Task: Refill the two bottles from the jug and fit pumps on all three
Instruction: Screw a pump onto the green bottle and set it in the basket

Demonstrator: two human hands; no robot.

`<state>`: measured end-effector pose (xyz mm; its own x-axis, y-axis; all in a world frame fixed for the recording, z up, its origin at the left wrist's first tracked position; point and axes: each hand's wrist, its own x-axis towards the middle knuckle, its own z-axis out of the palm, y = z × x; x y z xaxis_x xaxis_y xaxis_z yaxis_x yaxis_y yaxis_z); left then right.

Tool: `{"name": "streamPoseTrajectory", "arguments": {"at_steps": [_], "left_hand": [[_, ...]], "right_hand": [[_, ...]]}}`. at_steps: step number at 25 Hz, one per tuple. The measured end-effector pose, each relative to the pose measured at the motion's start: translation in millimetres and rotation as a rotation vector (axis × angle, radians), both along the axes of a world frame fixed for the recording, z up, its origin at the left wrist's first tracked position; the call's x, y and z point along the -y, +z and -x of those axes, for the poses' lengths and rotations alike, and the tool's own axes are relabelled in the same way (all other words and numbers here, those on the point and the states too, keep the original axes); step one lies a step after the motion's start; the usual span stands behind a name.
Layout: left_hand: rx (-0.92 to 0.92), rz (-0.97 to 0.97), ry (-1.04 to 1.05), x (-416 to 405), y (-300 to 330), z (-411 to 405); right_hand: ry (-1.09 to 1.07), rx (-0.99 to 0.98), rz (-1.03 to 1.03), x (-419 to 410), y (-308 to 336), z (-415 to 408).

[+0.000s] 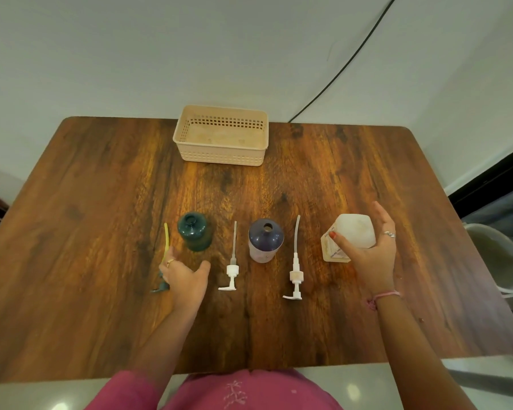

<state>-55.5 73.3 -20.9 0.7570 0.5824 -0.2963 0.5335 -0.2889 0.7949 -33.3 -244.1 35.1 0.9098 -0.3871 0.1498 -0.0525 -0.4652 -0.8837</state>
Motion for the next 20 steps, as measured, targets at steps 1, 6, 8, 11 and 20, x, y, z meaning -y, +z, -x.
{"name": "streamPoseTrajectory", "arguments": {"at_steps": [1, 6, 8, 11, 20], "left_hand": [[0.025, -0.013, -0.015, -10, 2, 1], [-0.043, -0.209, -0.139, -70, 9, 5], [-0.183, -0.239, -0.205, -92, 2, 5], [-0.345, -0.170, -0.308, -107, -6, 7], [-0.285, 0.023, -0.311, -115, -17, 4]], "right_hand": [[-0.002, 0.028, 0.059, -7, 5, -1], [0.182, 0.231, 0.177, -64, 21, -5], [0.238, 0.248, 0.161, -92, 19, -7], [0.320, 0.290, 0.173, -125, 13, -10], [0.531, 0.272, 0.213, -203, 6, -12]]}}
